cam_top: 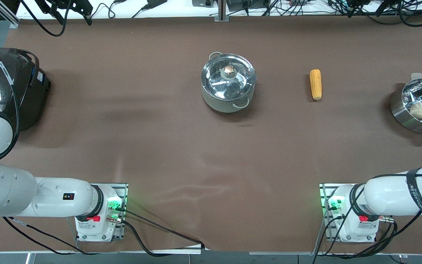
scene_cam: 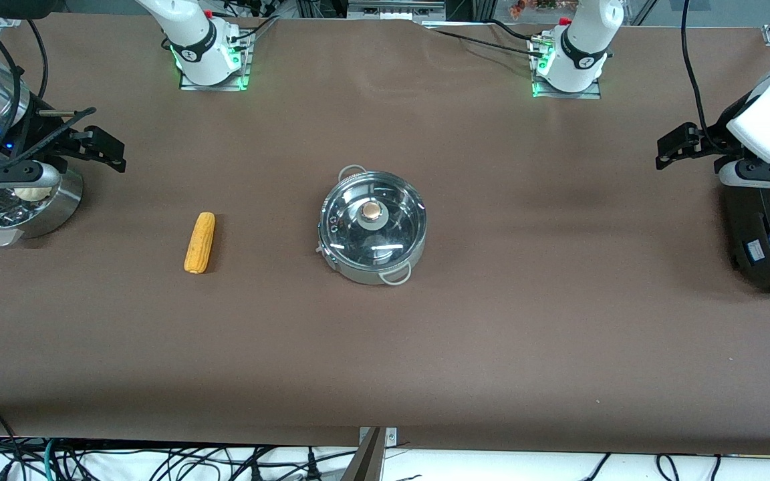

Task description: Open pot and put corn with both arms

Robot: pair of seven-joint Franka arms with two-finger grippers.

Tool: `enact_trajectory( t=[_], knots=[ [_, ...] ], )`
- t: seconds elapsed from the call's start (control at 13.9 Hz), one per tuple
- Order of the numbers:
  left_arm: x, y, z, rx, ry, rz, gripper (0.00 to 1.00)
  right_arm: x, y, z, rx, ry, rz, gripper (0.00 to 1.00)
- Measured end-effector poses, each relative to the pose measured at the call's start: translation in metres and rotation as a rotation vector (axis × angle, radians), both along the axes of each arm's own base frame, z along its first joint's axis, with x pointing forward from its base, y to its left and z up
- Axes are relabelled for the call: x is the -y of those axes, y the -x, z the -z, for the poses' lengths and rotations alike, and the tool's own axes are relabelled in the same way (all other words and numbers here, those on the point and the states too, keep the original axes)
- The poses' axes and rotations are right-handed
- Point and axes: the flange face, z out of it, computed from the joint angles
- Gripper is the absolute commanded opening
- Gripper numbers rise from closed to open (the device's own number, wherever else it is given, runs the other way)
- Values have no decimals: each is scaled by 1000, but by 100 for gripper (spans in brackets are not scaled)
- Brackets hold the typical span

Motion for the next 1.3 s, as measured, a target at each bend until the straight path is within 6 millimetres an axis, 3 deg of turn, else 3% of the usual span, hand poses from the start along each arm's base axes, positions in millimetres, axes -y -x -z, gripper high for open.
enact_trajectory(
  t=[1.3],
  knots=[
    [0, 0, 0, 0, 0, 1, 100, 4, -1, 0, 5, 2, 7, 100]
  ],
)
